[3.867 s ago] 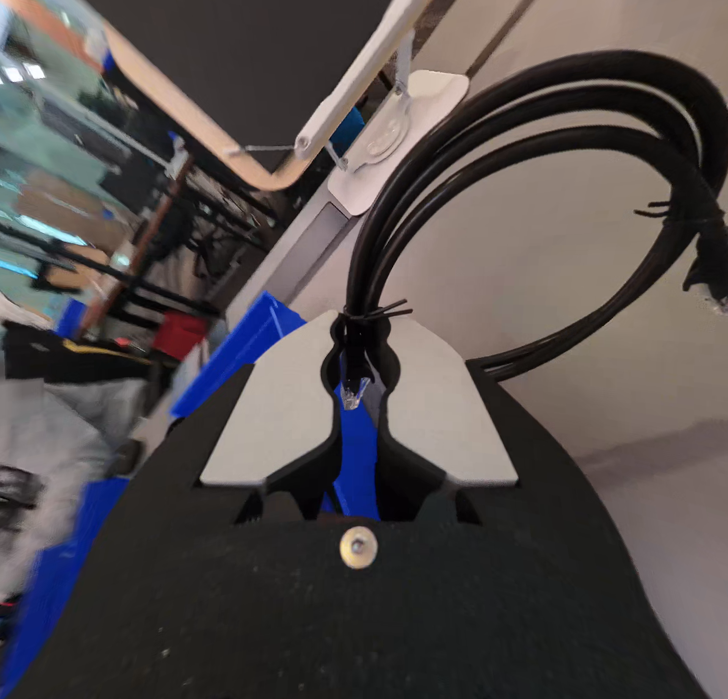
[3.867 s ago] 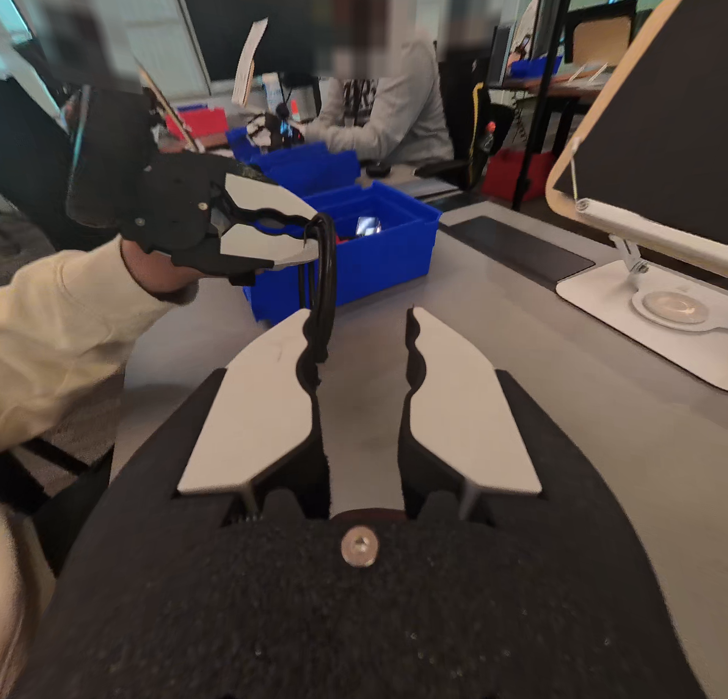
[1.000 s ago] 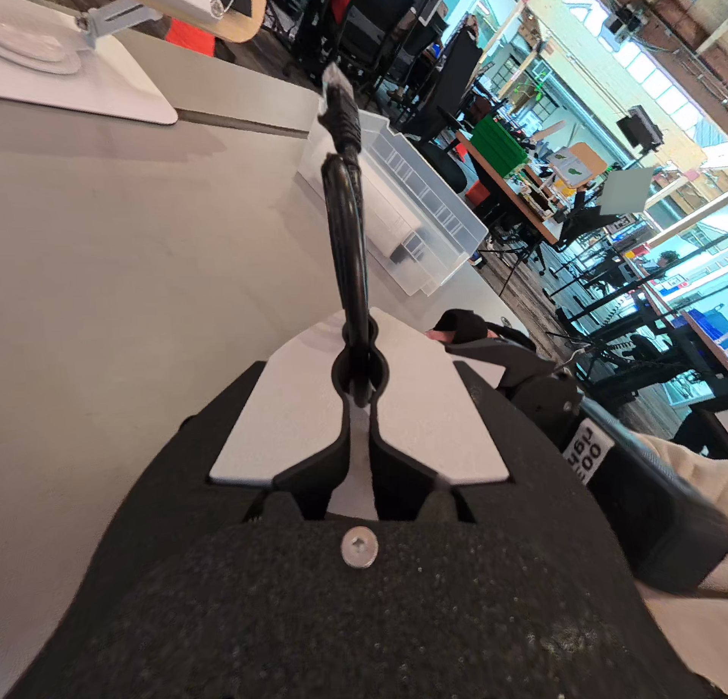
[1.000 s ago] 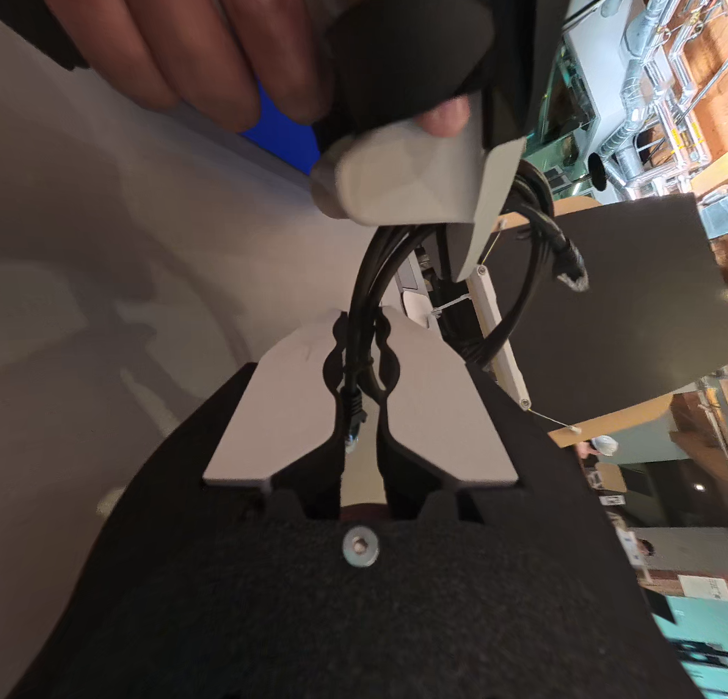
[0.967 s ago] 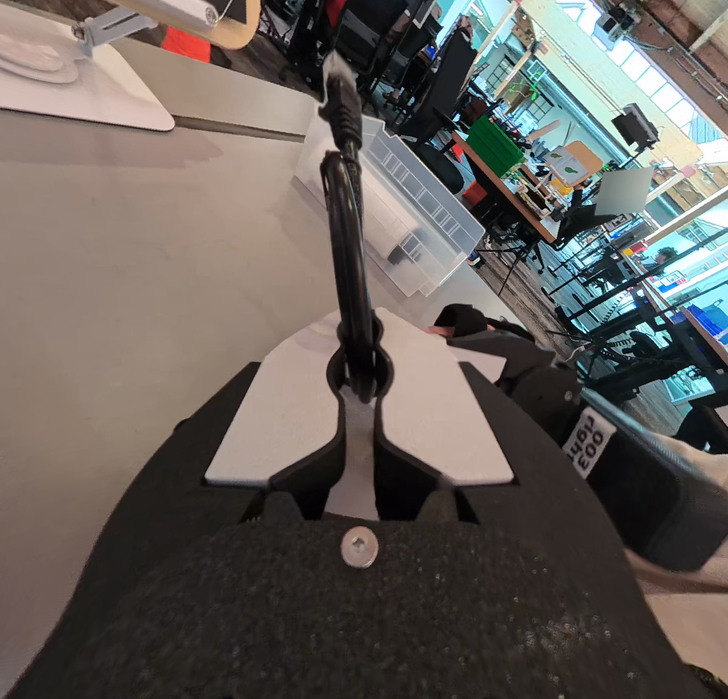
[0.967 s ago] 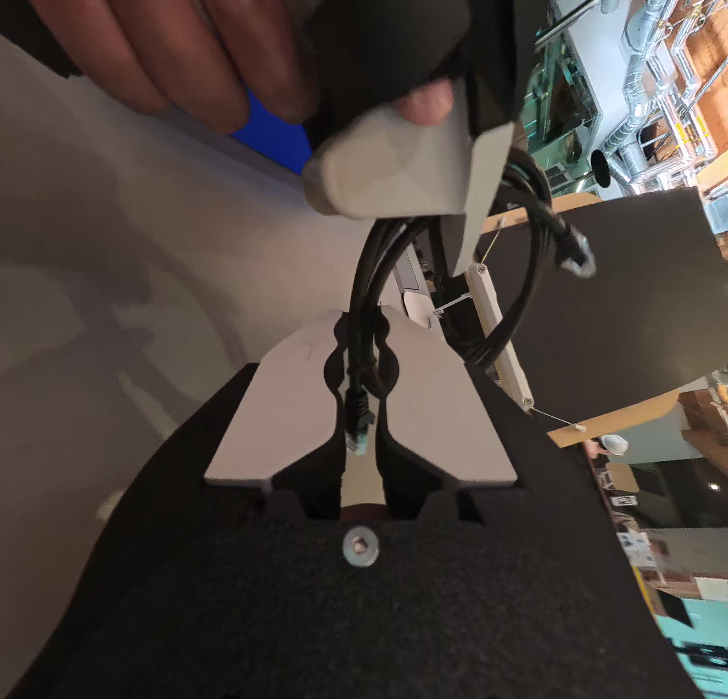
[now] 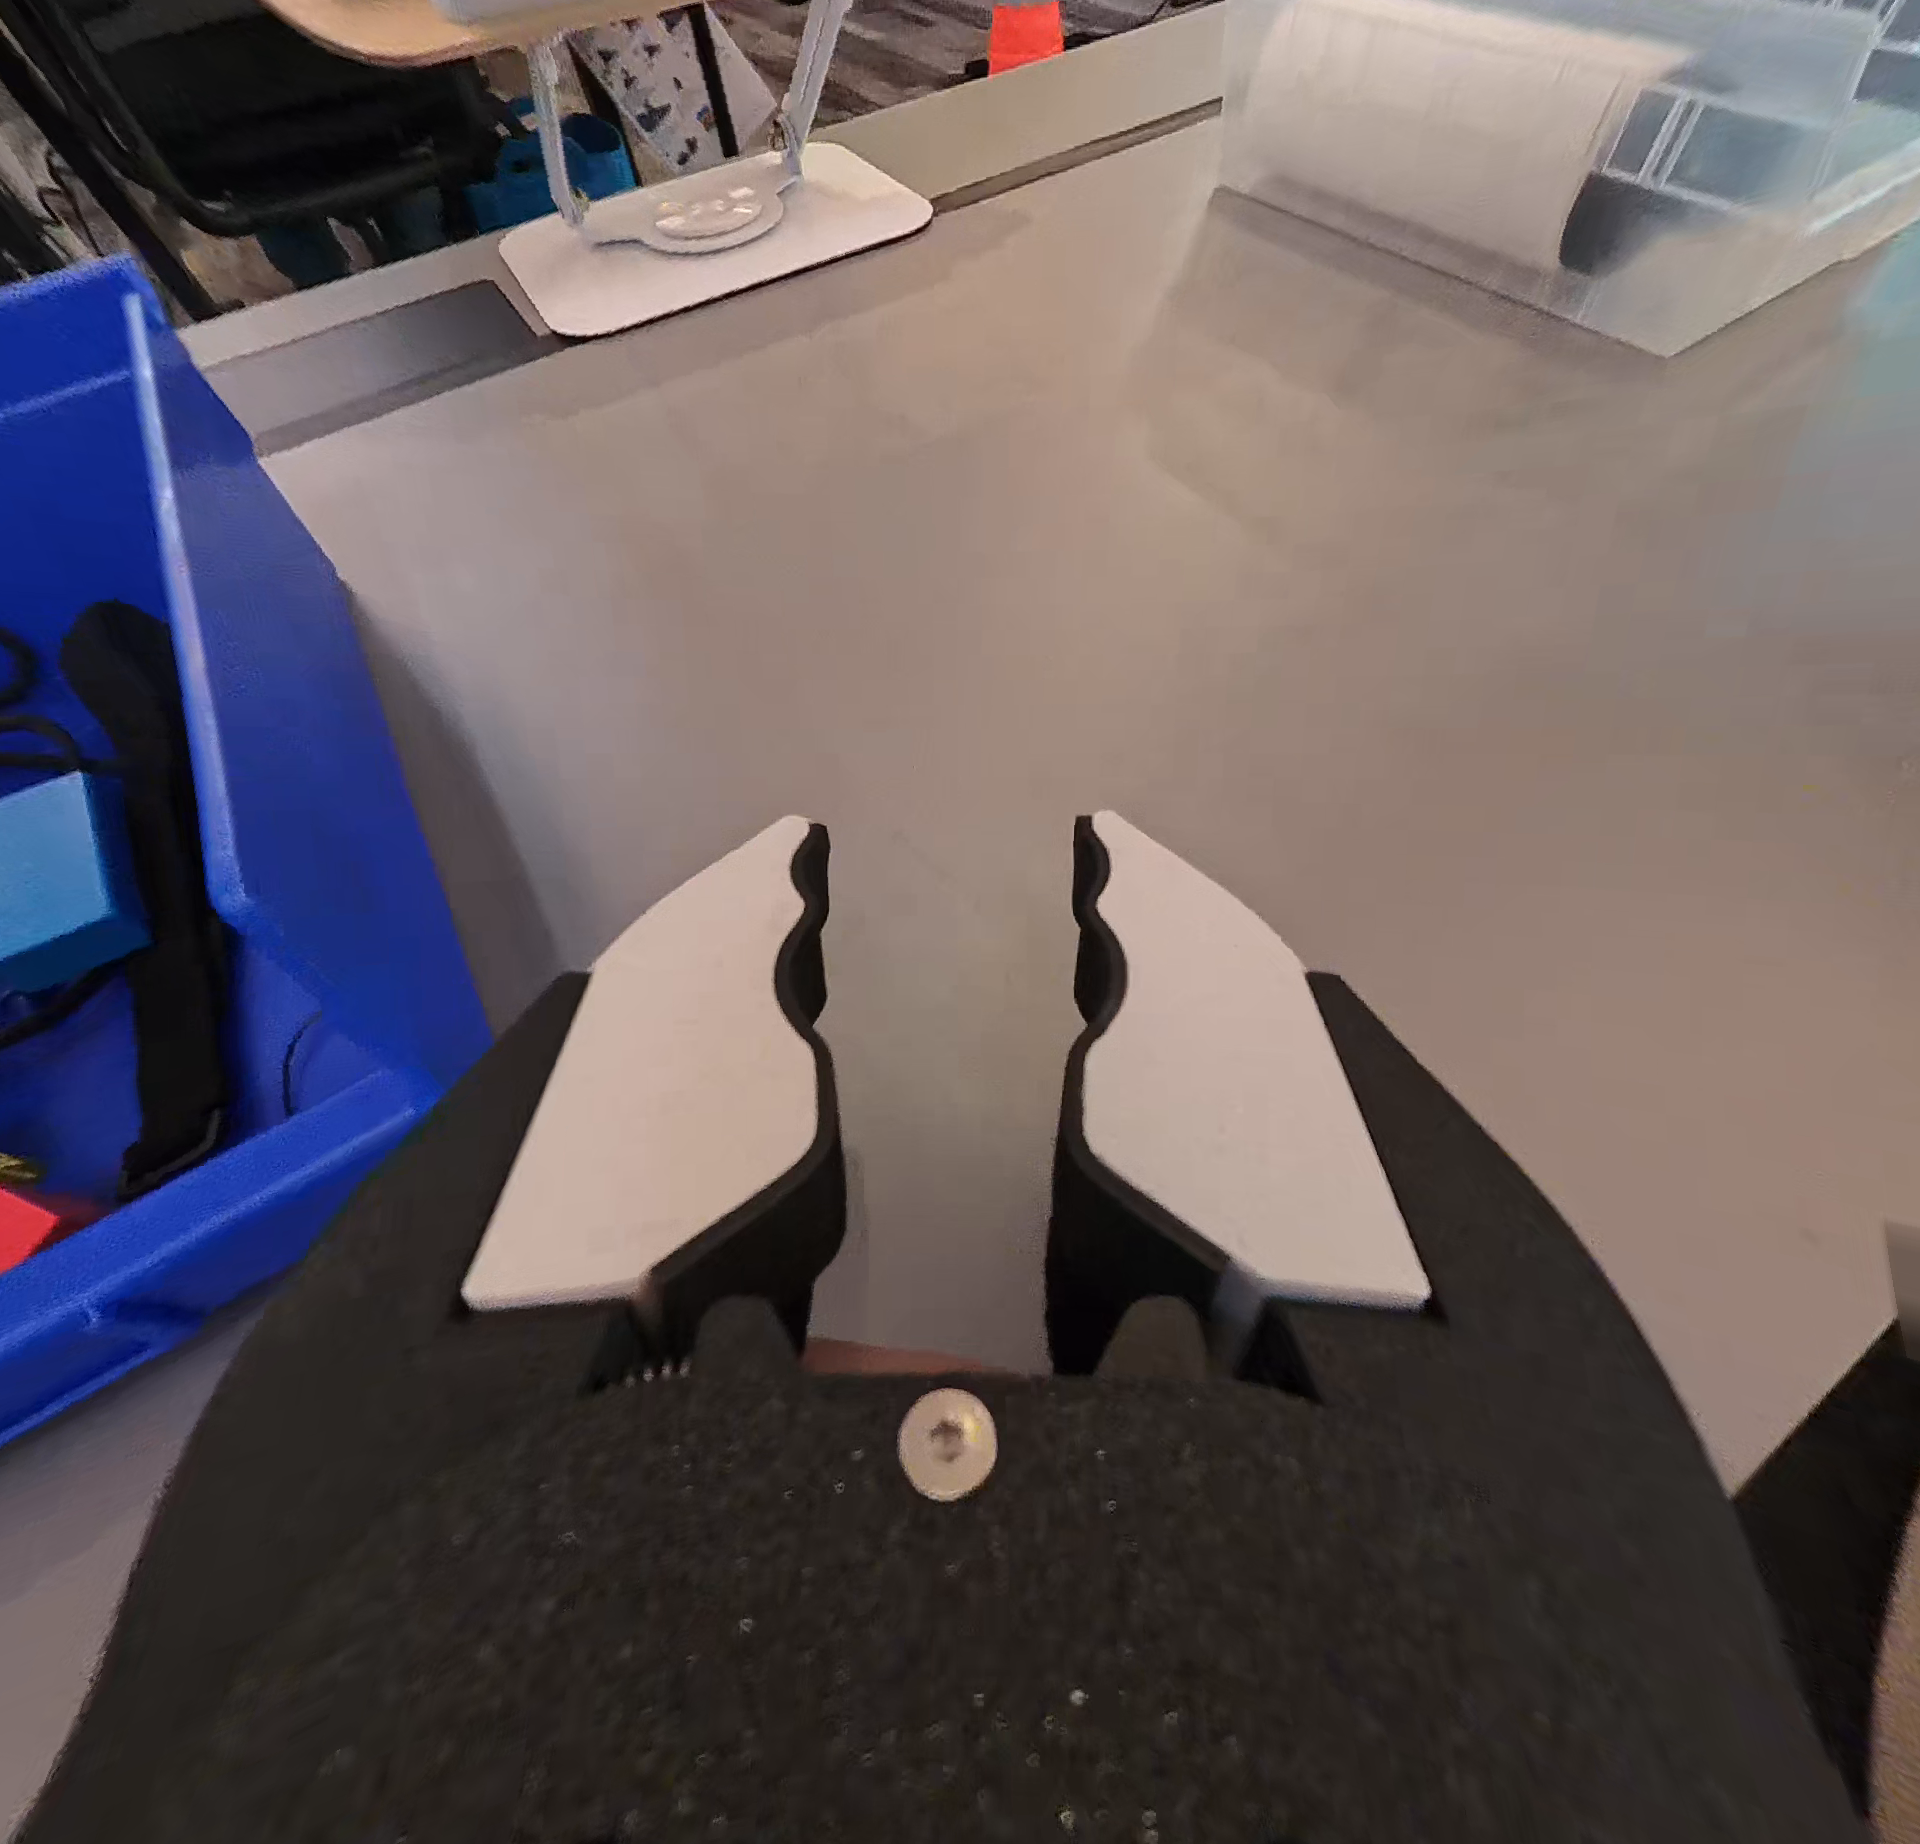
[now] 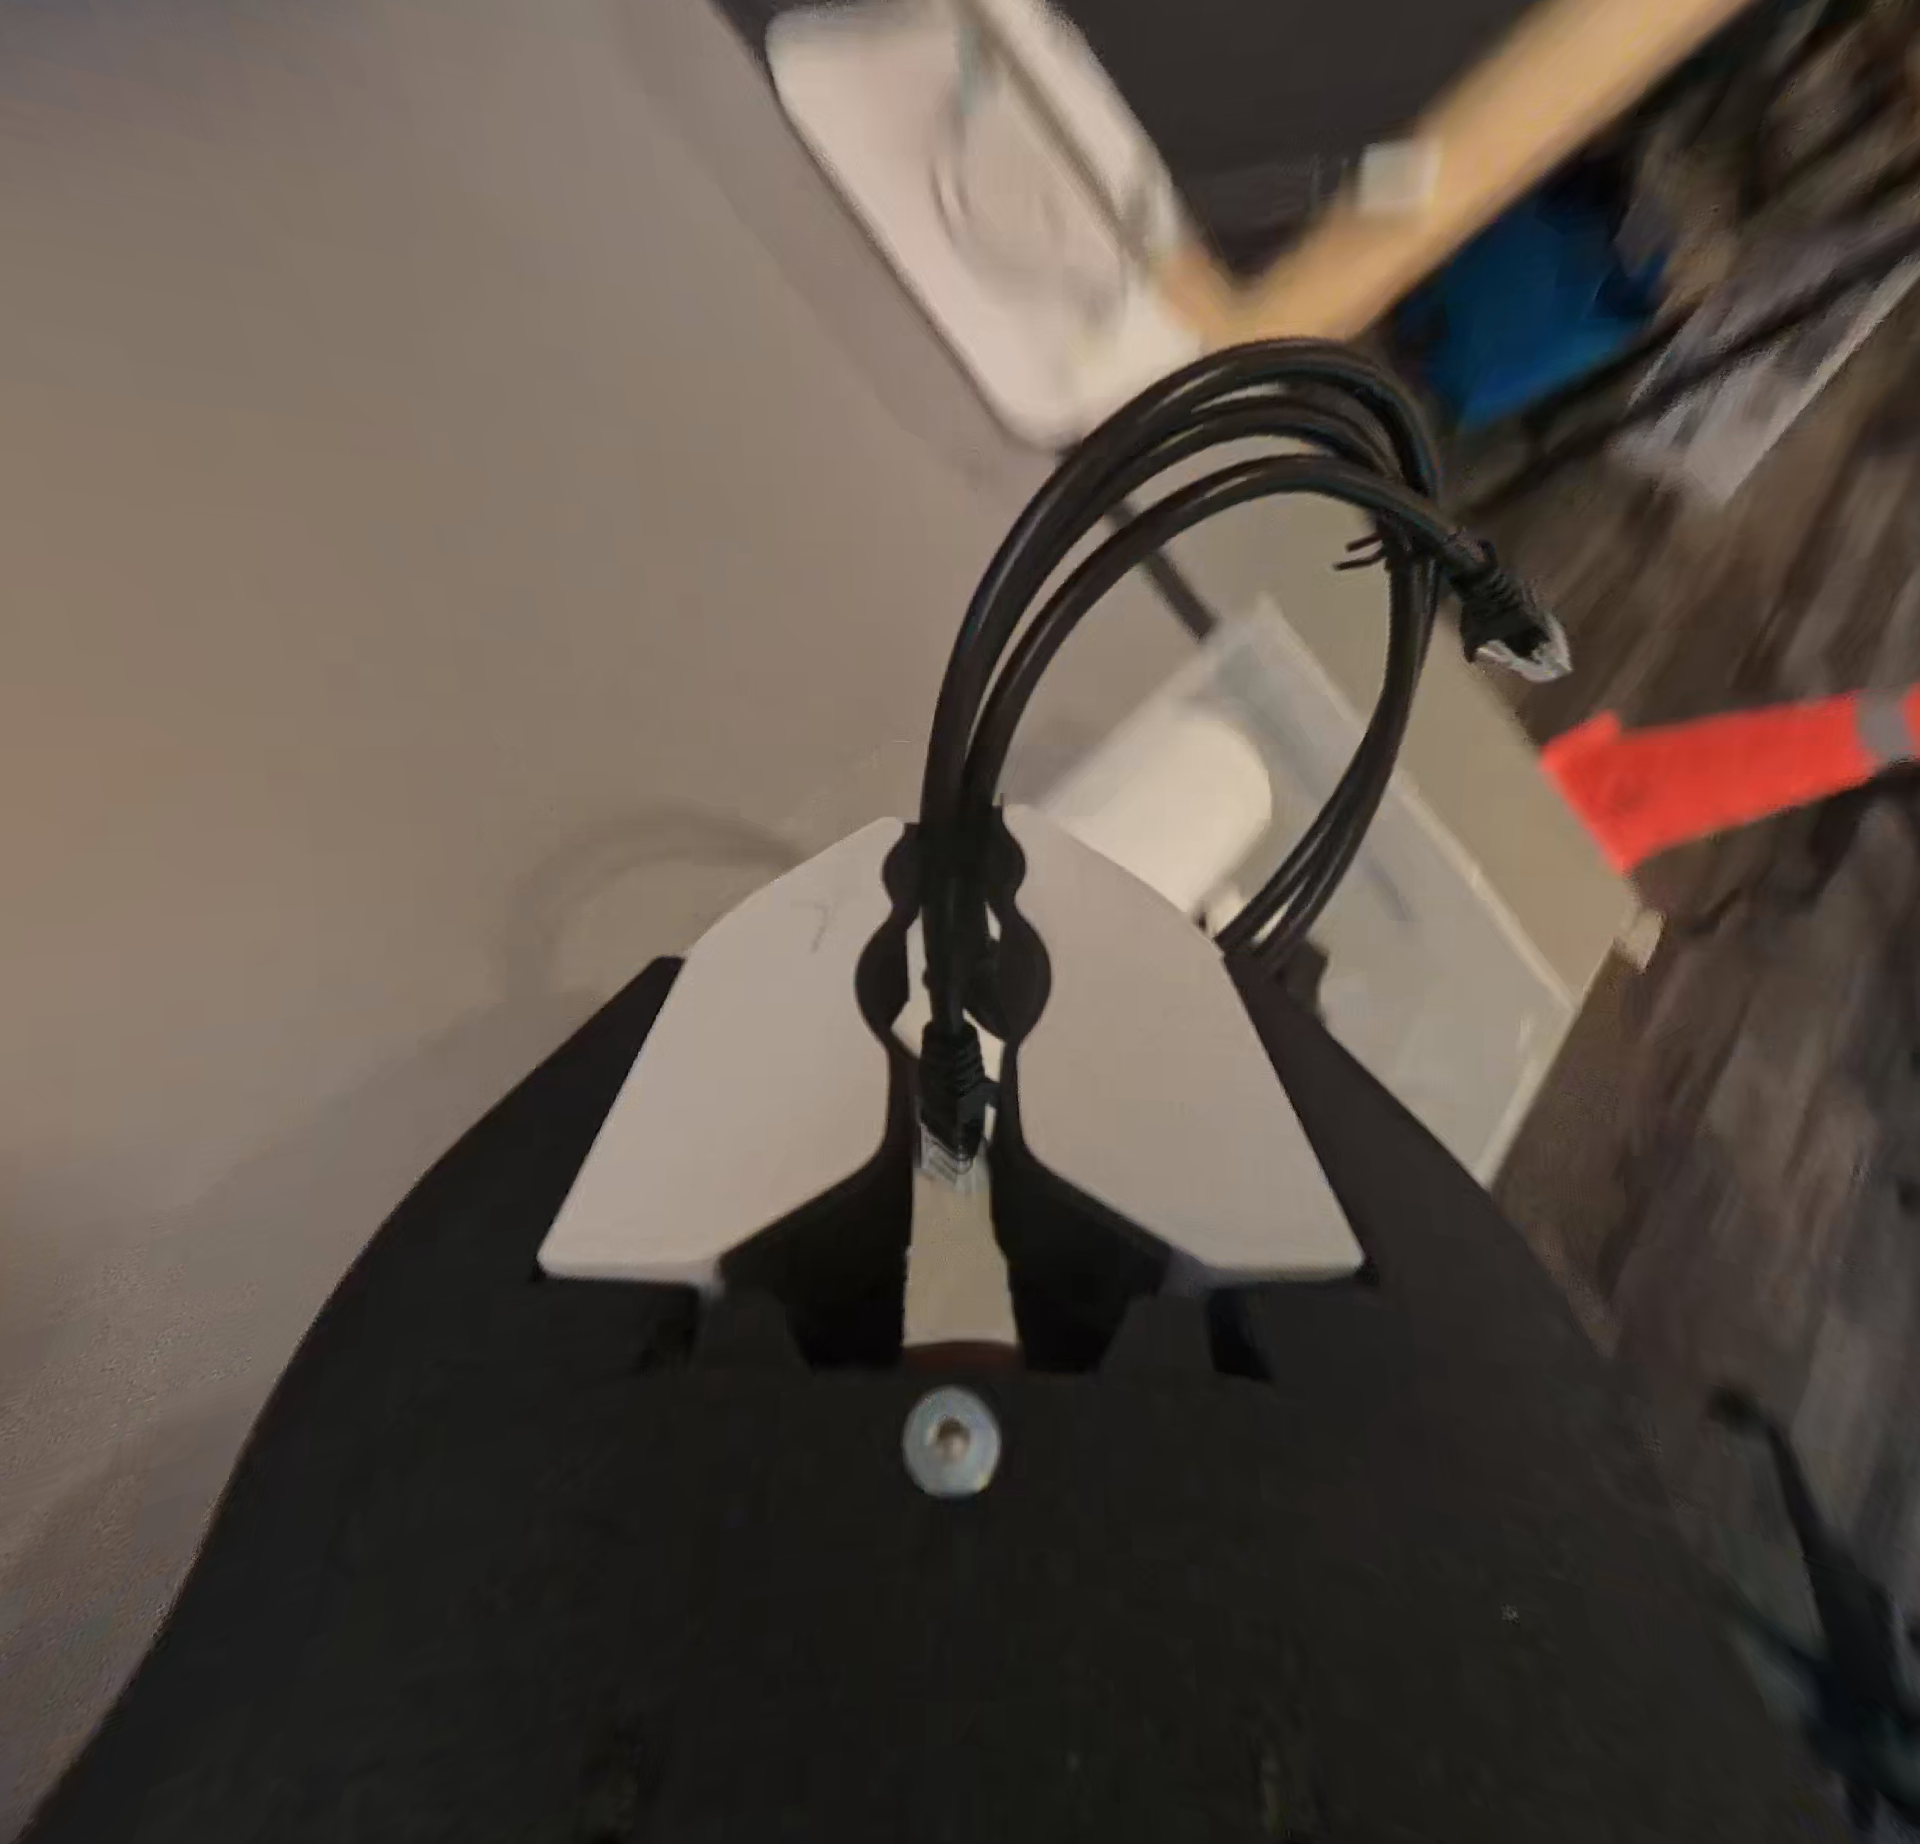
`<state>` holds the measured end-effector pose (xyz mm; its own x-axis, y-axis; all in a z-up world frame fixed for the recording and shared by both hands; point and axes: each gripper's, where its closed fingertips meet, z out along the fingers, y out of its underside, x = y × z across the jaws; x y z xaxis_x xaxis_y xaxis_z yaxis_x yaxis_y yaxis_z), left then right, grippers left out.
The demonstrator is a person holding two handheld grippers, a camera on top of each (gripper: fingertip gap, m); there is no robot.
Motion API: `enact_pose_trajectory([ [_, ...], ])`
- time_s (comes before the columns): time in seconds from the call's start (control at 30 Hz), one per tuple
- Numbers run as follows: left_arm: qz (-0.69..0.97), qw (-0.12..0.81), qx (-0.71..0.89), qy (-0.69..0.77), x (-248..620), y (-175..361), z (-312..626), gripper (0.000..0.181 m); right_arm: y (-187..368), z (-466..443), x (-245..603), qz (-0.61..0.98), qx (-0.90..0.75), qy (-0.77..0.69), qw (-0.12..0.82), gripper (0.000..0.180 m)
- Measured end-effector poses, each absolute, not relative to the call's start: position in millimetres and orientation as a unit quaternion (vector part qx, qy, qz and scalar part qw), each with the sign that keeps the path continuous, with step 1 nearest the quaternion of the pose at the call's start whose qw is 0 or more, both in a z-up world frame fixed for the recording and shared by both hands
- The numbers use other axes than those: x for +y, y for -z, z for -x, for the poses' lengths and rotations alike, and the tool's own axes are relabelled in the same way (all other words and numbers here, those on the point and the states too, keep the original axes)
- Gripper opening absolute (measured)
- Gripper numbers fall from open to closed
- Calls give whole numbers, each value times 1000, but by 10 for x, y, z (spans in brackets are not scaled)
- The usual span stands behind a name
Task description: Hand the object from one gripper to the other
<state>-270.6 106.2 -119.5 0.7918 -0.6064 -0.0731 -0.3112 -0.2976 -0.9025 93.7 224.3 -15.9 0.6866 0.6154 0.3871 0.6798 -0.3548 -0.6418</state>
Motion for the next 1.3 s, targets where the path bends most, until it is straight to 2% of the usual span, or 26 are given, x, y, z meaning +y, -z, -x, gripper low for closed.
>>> enact_pose_trajectory([
  [0.13,794,508,279,180,1043,1185,2610,45,789,-1758,2521,902,-341,12,263,12],
  [0.4,809,490,267,183,1090,1275,2650,50,1541,-2172,2693,940,-293,-12,172,13],
  [0.5,821,472,258,193,1081,1341,2678,51,1494,-2138,2648,941,-274,-21,196,20],
  [0.57,821,472,252,197,1077,1337,2692,51,1290,-2071,2524,939,-266,-4,220,36],
  [0.6,822,473,248,198,1076,1334,2697,51,1123,-1976,2457,931,-265,10,251,42],
  [0.67,822,476,243,198,1083,1327,2694,51,749,-1501,2280,896,-277,-4,347,43],
  [0.77,819,477,248,200,1080,1320,2644,52,512,-294,1685,825,-311,-178,437,44],
  [0.87,814,482,260,194,1061,1301,2603,52,697,782,950,754,-318,-386,427,48],
  [0.97,806,491,273,188,1027,1250,2564,50,992,1304,603,724,-304,-455,421,43],
  [1.1,799,494,285,190,965,1107,2562,46,1145,1520,514,719,-330,-446,419,41],
  [1.2,795,526,250,170,1074,617,2880,46,1128,1438,625,722,-351,-387,453,41],
  [1.23,808,517,240,150,1143,517,3050,50,1148,1404,650,724,-358,-369,459,41],
  [1.3,859,443,240,88,1284,561,3420,61,1188,1365,673,726,-367,-346,467,41],
])
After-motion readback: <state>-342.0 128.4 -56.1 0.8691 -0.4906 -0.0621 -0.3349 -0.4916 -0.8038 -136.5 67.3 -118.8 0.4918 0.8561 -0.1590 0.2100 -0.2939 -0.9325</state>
